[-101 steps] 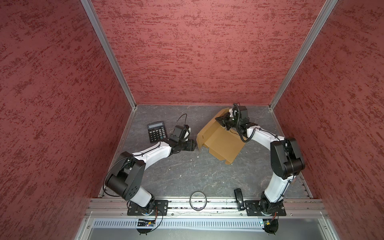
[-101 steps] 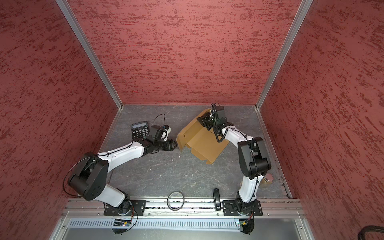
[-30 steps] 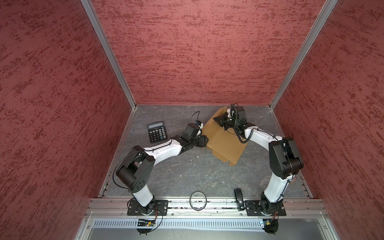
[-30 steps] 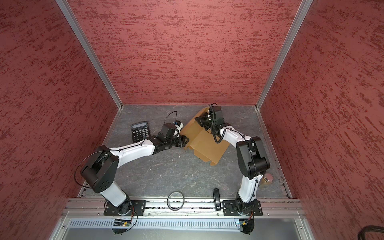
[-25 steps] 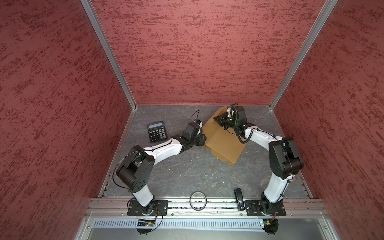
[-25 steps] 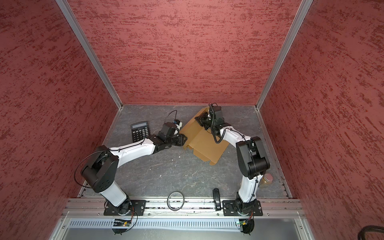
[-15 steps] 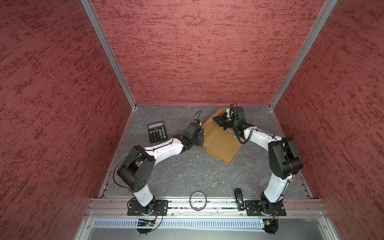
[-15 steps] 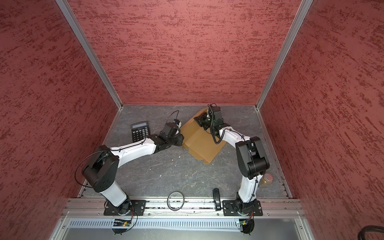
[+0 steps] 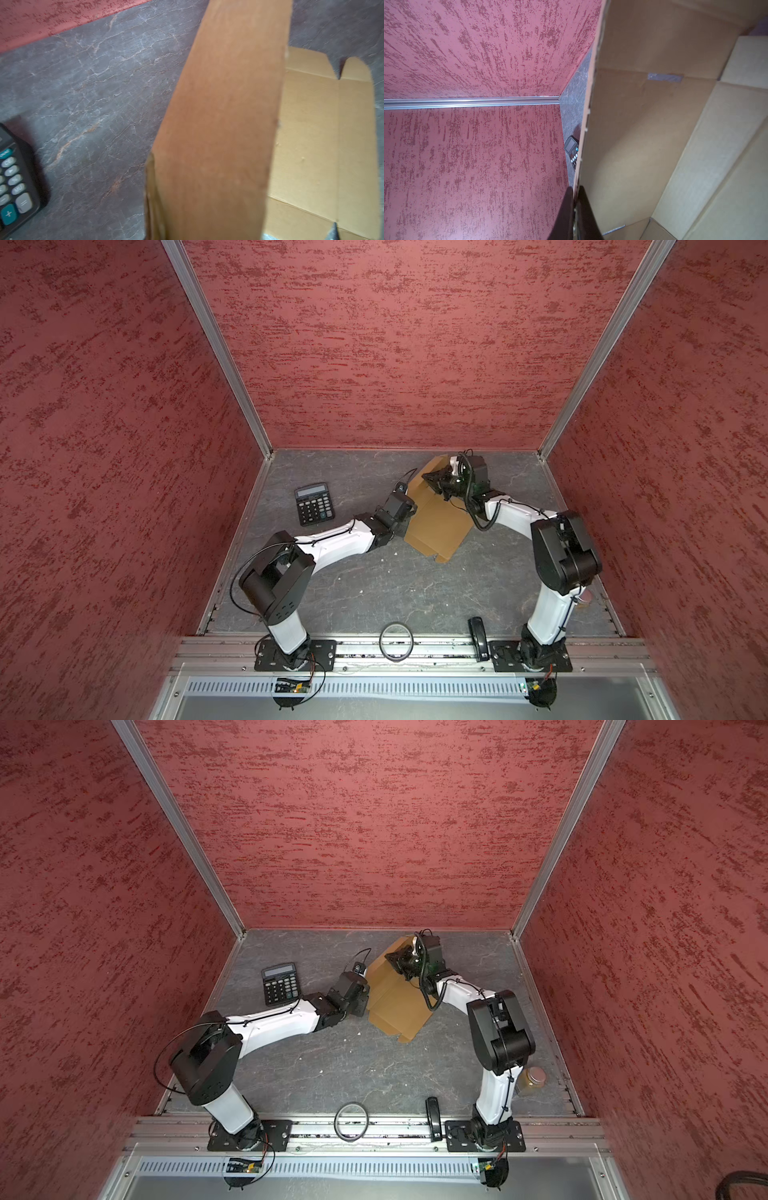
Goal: Fold the paper box
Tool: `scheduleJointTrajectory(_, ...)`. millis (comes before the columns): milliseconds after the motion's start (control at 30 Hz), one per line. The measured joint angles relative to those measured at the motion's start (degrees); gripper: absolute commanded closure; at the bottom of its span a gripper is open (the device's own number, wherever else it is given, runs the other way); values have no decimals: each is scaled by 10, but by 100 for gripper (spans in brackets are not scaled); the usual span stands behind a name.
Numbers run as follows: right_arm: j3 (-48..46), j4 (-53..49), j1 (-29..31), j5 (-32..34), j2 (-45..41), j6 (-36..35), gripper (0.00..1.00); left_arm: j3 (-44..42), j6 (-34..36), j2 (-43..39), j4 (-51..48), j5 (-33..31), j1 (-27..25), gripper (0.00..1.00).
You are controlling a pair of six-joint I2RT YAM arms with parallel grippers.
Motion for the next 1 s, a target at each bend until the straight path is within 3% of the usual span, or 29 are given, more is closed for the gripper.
scheduleJointTrajectory(500,0,26,0,-10,25,6,81,7,16,12,0,-31,-10,77)
scheduleJointTrajectory(800,1,54,0,-16,37,14,91,7,15,12,1,-19,-6,76)
scheduleJointTrajectory(1000,1,90,0,-17,49,31,95,0,14,12,8,6,9,68)
